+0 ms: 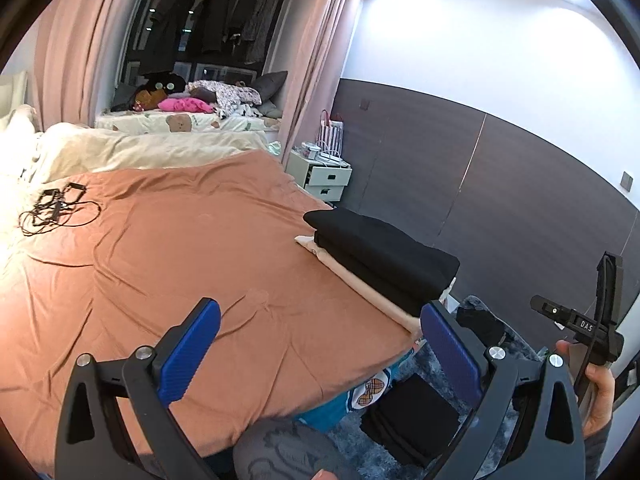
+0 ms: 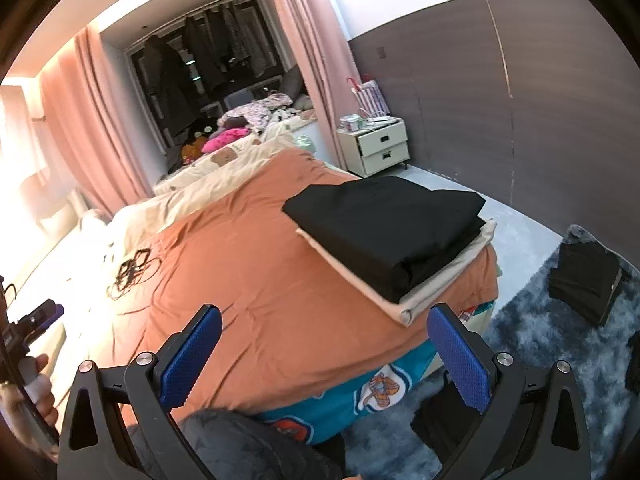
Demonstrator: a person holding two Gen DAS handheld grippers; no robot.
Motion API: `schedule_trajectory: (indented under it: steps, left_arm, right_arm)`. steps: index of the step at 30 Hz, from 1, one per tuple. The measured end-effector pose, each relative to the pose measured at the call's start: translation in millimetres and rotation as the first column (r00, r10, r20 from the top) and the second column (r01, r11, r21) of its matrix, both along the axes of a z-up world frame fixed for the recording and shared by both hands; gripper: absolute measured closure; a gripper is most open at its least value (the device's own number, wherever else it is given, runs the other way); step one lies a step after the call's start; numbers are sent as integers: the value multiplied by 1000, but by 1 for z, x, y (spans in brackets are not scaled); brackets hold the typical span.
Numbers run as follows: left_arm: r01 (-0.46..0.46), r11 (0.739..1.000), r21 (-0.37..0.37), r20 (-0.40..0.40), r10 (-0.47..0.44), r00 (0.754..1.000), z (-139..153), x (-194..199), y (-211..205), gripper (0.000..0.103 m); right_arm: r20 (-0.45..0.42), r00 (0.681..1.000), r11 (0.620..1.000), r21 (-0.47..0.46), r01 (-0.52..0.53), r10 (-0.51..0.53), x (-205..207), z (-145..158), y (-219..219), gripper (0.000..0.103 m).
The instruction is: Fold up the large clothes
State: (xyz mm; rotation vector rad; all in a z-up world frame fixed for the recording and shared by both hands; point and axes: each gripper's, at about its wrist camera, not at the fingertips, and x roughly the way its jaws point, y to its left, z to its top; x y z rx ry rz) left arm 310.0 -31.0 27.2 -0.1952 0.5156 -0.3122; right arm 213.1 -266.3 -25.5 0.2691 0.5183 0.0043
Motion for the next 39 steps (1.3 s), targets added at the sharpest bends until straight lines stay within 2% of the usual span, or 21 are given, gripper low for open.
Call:
schedule_trajectory:
  steps: [9, 17, 27, 34, 39]
  left_arm:
    - [-66, 998, 18, 49, 65, 997, -15, -71, 8, 1]
    - [-156, 987, 40, 93, 152, 984, -29, -126, 27, 1]
    - [-211, 975, 71, 146, 199, 969, -48, -187, 38, 1]
    - [-289, 953, 88, 202, 267, 942, -62, -222, 47, 1]
    - [-313, 943, 109, 219, 285, 933, -65, -238, 51, 1]
  right_arm:
    - [40, 996, 996, -34, -83, 84, -52, -11, 25, 0]
    - [66, 988, 989, -63, -136, 140, -95, -25, 47, 0]
    - [87, 970, 972, -90, -218, 226, -126, -42, 75, 0]
    - [59, 959, 957, -106, -271, 278, -143, -65, 100, 0]
    - [81, 942, 941, -120, -315, 326, -152, -73, 114, 0]
